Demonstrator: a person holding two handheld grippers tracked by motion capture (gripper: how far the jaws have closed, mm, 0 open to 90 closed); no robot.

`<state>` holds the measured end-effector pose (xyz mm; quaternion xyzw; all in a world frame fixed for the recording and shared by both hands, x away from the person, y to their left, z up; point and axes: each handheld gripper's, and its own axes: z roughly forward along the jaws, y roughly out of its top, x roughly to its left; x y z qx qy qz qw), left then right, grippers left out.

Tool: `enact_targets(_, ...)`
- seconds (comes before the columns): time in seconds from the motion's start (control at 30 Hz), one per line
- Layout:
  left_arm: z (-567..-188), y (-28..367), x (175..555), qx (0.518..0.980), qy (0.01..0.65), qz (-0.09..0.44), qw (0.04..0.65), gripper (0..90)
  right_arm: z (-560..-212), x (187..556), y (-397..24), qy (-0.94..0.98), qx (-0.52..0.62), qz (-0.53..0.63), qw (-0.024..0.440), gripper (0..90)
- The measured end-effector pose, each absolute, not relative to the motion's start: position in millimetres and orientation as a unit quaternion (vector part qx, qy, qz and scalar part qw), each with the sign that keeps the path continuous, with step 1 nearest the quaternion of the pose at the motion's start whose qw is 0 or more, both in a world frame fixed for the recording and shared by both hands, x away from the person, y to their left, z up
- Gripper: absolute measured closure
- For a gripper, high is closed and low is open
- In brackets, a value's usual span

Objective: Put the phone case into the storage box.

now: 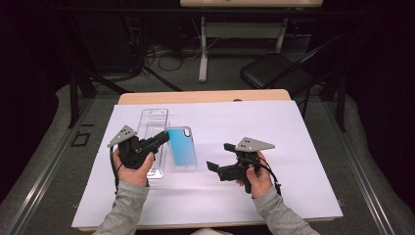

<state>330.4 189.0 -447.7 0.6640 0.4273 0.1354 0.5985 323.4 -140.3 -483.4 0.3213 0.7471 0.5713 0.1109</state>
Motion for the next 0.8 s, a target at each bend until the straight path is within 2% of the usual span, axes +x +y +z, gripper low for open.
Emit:
enact_targets(0.13,-442.7,190.7,337.3,0.672,0.423,0.142,0.591,85.2,-483.4,324.5,-142.6,0.755,0.314,0.565,0.110,0.0)
enact_targets(0.57,-426.9,200.8,356.4,0.669,0.436,0.148,0.583,85.2,-483.8,326.9,-147.8,0.752,0.331,0.559,0.114,0.0)
enact_targets(0.8,-413.5,205.0,364.3,0.674,0.433,0.169,0.574,85.2,-483.9,327.7,-150.3,0.752,0.332,0.557,0.119,0.0)
